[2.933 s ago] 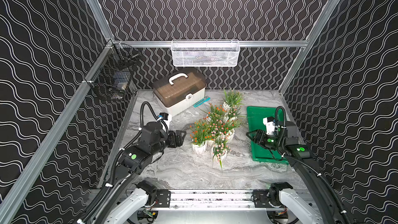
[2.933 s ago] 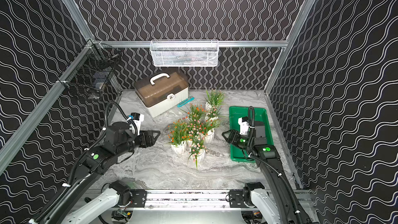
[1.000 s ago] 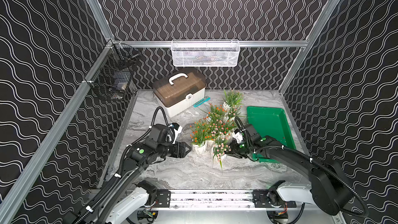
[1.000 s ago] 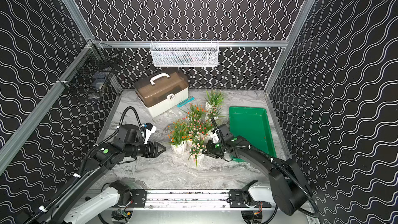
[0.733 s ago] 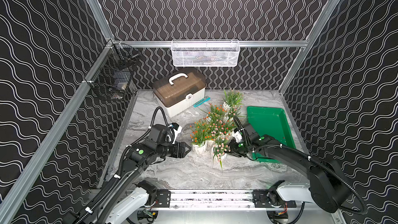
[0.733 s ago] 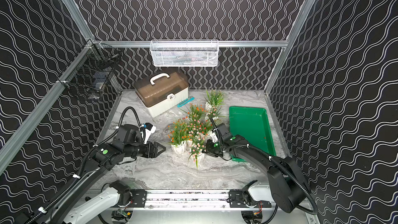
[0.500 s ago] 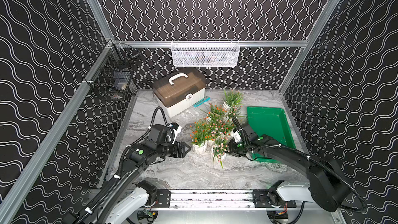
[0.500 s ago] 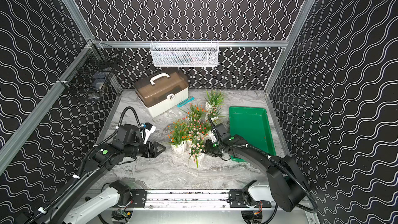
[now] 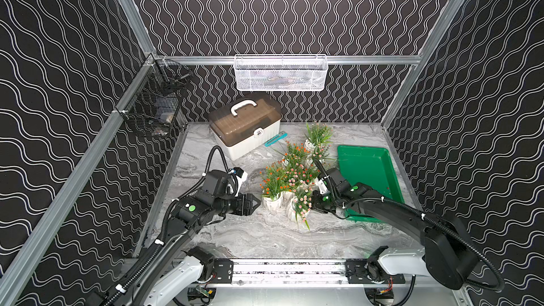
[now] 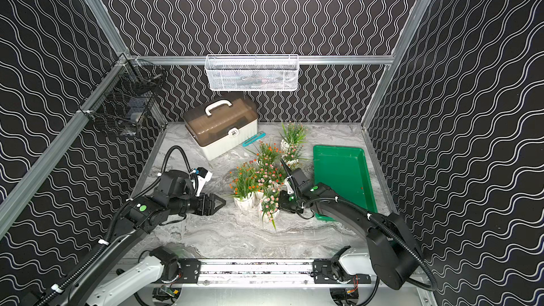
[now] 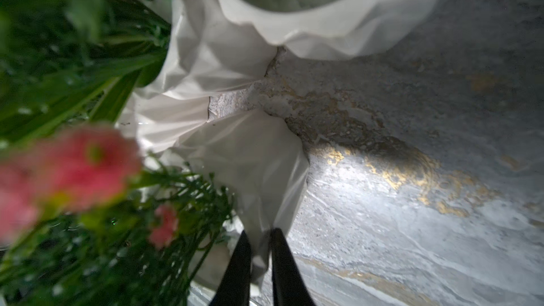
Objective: Put the potted gypsophila into the storage box
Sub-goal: Pick up the baby's breath potted plant from the center of the board, then place the baby's breath potted plant at the storage box.
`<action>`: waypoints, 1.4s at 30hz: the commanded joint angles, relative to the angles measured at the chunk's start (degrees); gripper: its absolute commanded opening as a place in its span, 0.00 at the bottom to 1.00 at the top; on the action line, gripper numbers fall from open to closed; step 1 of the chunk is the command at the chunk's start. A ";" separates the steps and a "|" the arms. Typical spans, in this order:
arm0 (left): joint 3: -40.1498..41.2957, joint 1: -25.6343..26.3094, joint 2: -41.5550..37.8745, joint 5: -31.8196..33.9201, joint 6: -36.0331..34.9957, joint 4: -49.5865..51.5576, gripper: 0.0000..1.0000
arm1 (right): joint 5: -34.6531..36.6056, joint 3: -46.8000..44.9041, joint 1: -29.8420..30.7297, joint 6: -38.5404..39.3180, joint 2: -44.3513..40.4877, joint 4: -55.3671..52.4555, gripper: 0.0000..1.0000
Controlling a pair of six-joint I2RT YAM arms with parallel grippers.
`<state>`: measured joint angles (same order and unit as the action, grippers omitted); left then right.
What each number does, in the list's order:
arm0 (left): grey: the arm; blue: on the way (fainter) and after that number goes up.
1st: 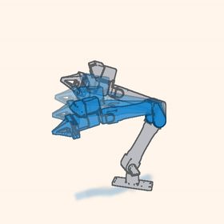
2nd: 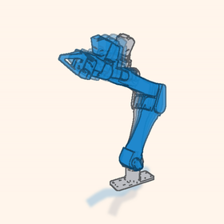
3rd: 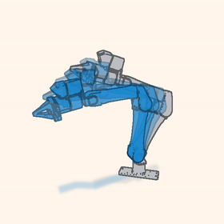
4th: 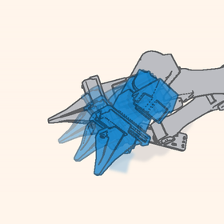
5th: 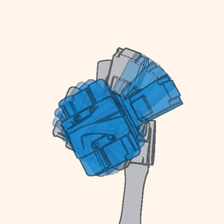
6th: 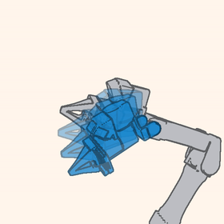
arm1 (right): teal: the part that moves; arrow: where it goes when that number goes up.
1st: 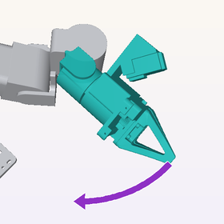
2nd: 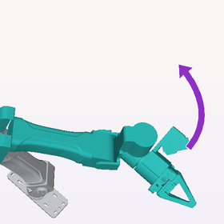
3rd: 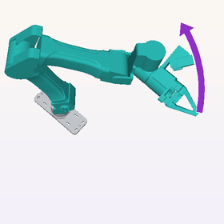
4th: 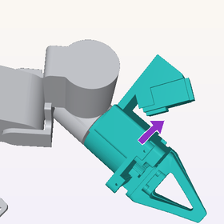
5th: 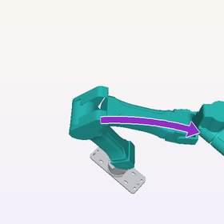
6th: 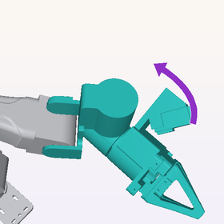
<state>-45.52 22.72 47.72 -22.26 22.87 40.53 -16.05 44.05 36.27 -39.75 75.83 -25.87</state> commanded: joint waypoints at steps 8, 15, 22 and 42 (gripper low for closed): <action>0.17 -0.04 -0.44 0.02 0.66 -0.81 0.70 | 2.34 0.07 0.12 -0.42 -2.23 -4.70 0.01; 0.15 -0.05 -0.29 -0.53 0.54 -0.98 0.70 | 4.68 1.77 0.12 -0.33 -5.57 -9.12 0.00; 0.51 -0.01 -0.26 -3.51 0.08 -2.03 0.70 | 6.53 3.60 0.04 -0.78 -10.06 -14.78 0.00; 0.93 -0.07 -1.77 -7.61 -0.67 -3.52 0.70 | 22.72 18.49 -9.26 2.37 -21.30 -33.45 0.00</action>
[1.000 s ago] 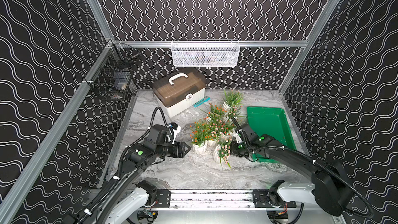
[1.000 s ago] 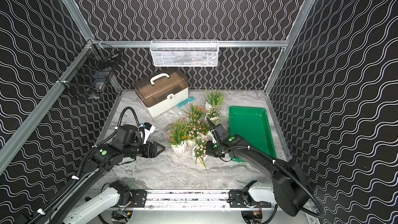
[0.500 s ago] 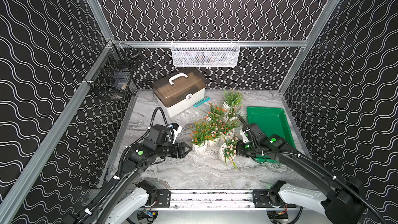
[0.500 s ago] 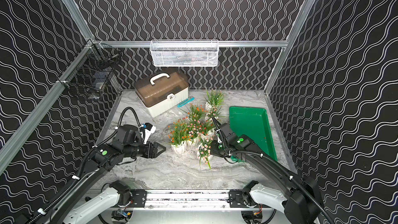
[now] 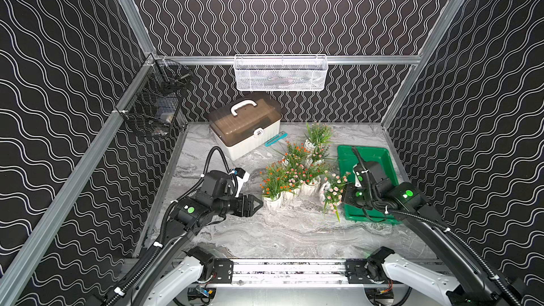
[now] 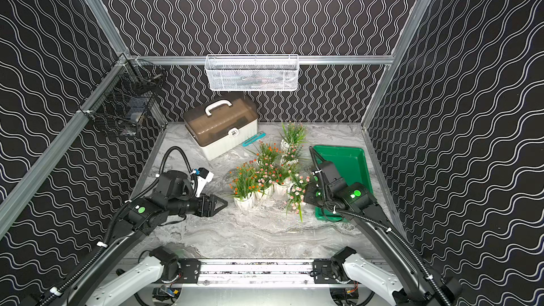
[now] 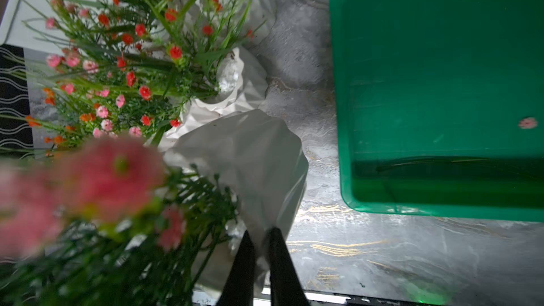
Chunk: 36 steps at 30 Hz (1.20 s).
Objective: Put the potted gypsophila into the storage box
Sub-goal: Place the baby's breath potted plant at the storage box.
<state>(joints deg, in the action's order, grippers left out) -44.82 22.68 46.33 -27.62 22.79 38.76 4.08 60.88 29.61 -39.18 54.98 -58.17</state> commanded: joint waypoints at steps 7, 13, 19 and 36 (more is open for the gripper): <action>1.49 -0.02 -3.95 -4.24 -1.67 -5.17 0.72 | -4.20 3.43 -19.67 8.98 1.45 2.04 0.00; 4.47 -0.13 -12.83 -1.48 -1.98 -11.23 0.75 | -11.00 7.79 -30.61 11.57 7.80 6.92 0.00; 9.05 -0.09 -22.65 -0.33 -0.41 -18.97 0.78 | -15.73 10.36 -36.70 10.98 16.15 12.82 0.00; 11.97 -2.77 -24.40 -0.68 -0.11 -23.36 0.80 | -22.28 16.72 -40.95 7.80 37.28 23.15 0.00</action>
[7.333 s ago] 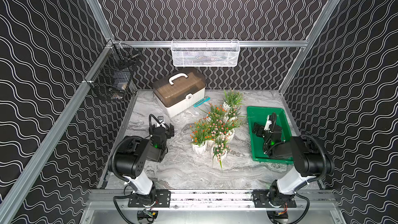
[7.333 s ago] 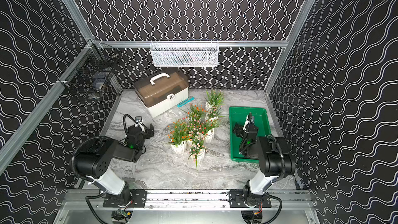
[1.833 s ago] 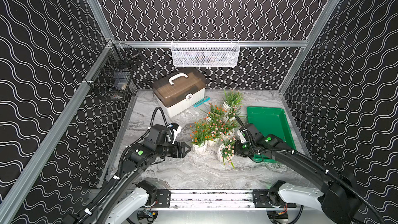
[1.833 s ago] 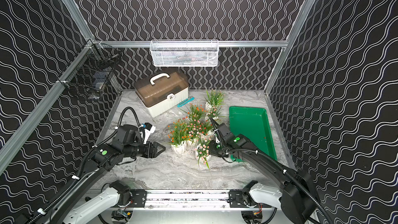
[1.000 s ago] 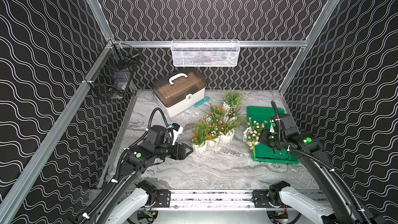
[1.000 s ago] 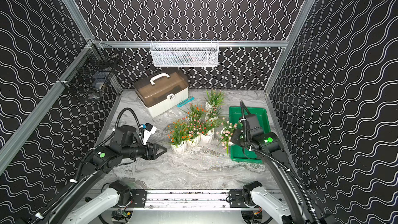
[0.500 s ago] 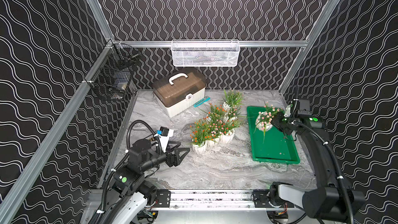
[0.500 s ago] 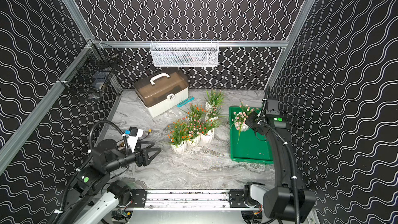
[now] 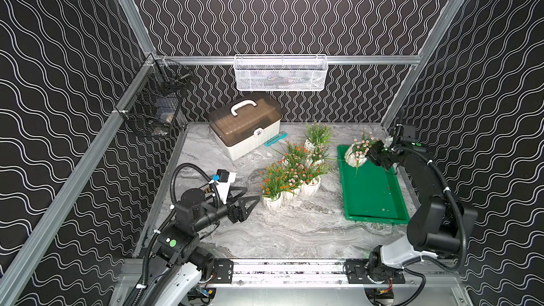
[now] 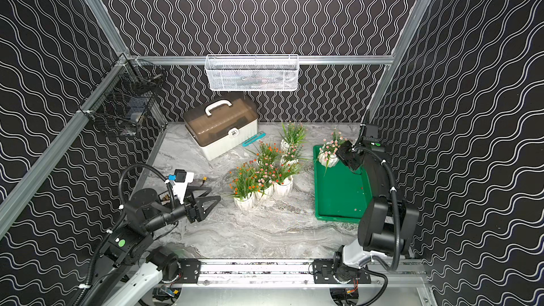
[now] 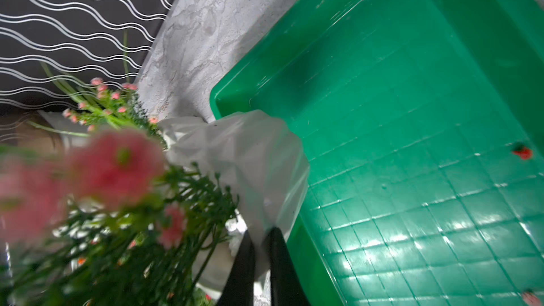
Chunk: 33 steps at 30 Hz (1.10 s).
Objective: Put the potted gypsophila into the storage box
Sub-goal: Place the baby's breath potted plant at the storage box.
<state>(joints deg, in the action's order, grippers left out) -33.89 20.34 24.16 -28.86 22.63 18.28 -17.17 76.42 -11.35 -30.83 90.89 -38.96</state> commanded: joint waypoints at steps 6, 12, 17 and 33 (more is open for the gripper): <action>1.39 -1.14 -5.16 2.86 -1.62 -2.21 0.82 | -0.45 2.42 0.01 -0.19 6.33 5.66 0.00; -0.10 -1.70 -2.08 2.95 -2.01 0.20 0.82 | 0.12 4.37 -0.05 -0.11 10.84 6.08 0.00; -0.48 -2.11 -1.10 2.45 -1.97 0.69 0.82 | 0.09 5.95 0.01 0.24 14.64 6.18 0.00; -0.41 -2.91 -0.96 3.24 -2.03 1.13 0.84 | -0.85 7.67 0.20 0.46 19.39 6.98 0.00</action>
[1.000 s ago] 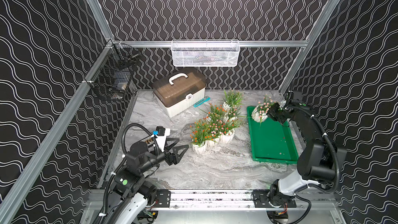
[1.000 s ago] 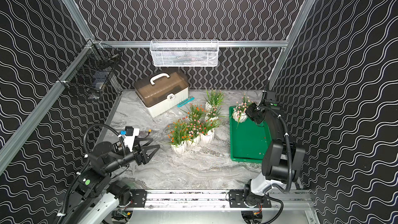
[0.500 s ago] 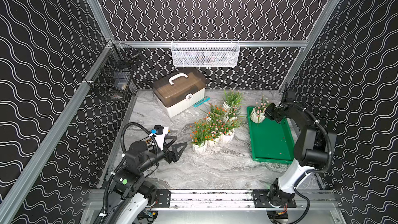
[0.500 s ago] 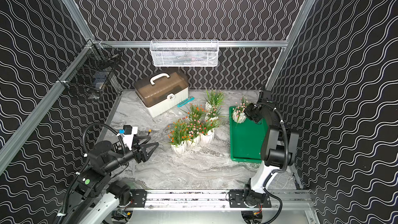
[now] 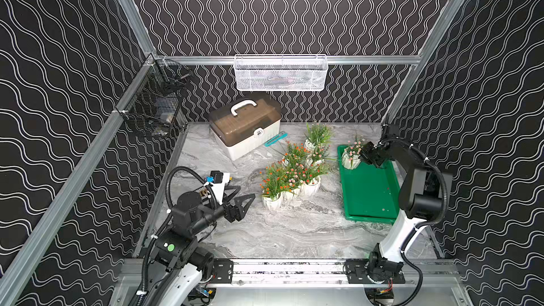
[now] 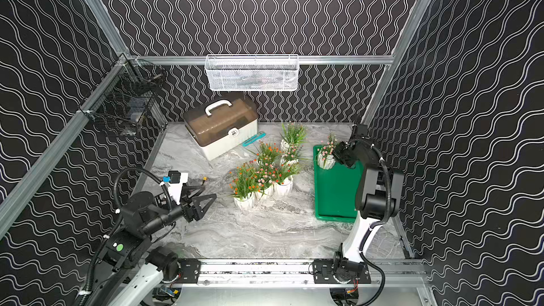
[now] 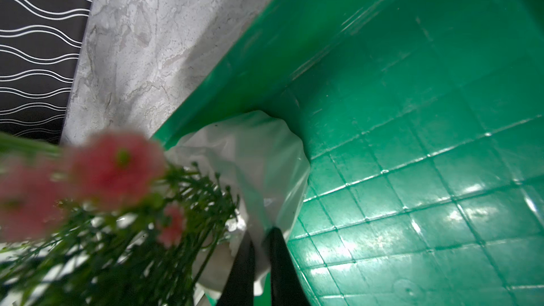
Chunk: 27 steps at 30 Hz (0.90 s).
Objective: Put the potted gypsophila into the storage box
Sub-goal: Place the baby's breath potted plant at the storage box.
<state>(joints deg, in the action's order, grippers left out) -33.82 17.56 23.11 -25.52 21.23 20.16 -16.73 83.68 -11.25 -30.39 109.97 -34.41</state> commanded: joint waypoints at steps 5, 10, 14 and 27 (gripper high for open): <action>-0.63 -0.19 0.27 0.02 -1.02 -0.31 0.84 | -1.11 0.00 0.34 0.07 0.50 2.68 0.20; -0.63 -0.25 0.18 0.21 -1.11 -0.21 0.84 | -0.77 -0.60 0.34 0.08 -0.81 2.47 0.30; -0.63 -0.21 0.10 -0.04 -1.22 -0.23 0.85 | 1.00 -2.48 0.16 -0.27 -5.18 2.88 0.40; -0.72 -0.20 0.78 -0.55 -1.62 0.04 0.85 | 2.83 -19.34 -1.11 -4.23 -34.93 5.06 0.48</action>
<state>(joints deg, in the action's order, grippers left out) -33.95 17.43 23.55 -25.36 20.84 20.75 -13.17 66.04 -12.29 -33.63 78.76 -30.06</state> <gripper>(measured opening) 0.847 0.483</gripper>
